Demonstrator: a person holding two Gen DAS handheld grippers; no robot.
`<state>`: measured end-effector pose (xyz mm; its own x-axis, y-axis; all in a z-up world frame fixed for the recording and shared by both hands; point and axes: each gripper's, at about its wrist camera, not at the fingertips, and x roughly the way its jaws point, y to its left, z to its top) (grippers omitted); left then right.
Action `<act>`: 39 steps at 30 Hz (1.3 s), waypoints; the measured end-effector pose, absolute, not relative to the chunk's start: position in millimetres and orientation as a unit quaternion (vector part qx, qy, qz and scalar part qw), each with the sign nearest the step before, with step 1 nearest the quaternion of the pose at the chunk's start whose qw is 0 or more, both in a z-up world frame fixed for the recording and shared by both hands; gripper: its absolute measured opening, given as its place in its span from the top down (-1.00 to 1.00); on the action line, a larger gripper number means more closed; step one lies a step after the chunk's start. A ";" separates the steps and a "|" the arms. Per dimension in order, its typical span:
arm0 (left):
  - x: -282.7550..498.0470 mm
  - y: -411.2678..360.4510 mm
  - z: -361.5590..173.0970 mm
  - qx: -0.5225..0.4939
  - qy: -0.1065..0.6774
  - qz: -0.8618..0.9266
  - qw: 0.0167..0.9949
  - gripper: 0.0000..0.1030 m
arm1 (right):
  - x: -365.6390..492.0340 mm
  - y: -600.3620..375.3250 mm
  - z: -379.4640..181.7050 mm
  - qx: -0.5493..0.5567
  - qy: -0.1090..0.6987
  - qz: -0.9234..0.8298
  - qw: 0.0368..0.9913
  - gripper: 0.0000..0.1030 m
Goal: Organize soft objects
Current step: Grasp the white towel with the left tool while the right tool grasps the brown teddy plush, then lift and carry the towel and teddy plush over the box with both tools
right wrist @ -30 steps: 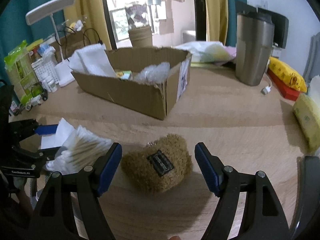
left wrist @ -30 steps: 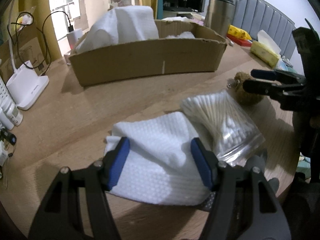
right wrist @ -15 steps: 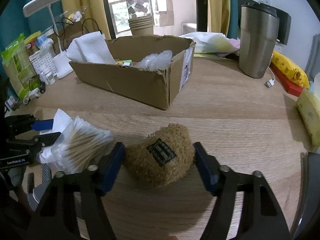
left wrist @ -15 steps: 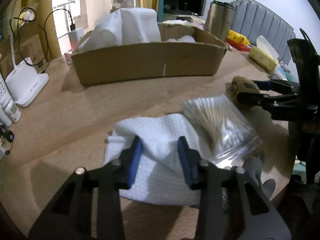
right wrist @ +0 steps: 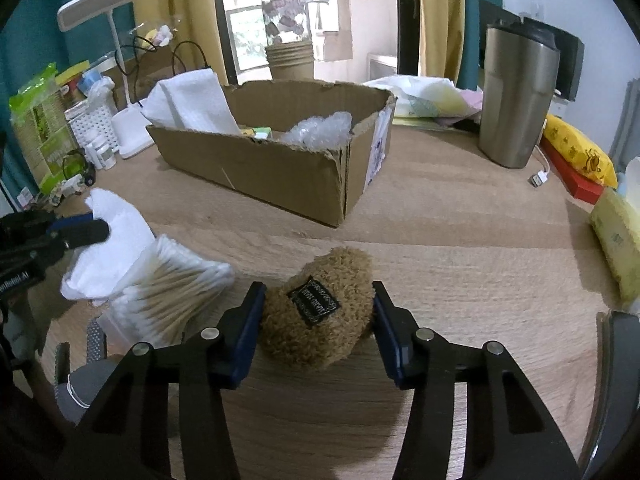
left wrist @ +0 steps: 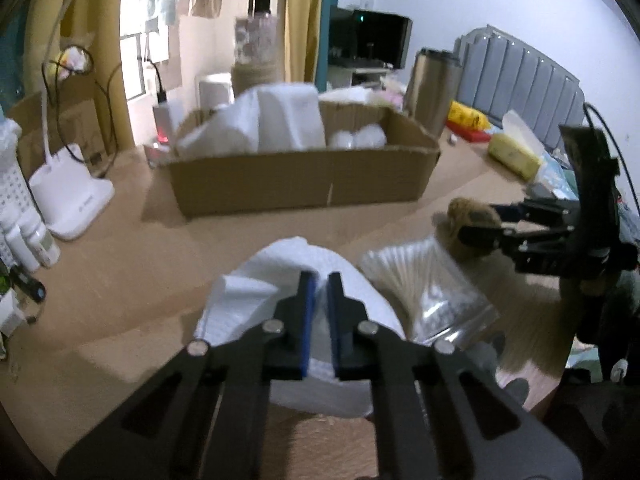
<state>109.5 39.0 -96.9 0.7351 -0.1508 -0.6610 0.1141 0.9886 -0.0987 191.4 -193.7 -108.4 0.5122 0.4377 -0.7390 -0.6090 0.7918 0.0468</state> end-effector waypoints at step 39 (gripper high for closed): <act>125.2 68.3 -25.0 -0.021 0.228 -0.048 0.972 0.86 | 187.8 -189.9 -50.0 -0.087 0.274 0.340 0.895 -0.05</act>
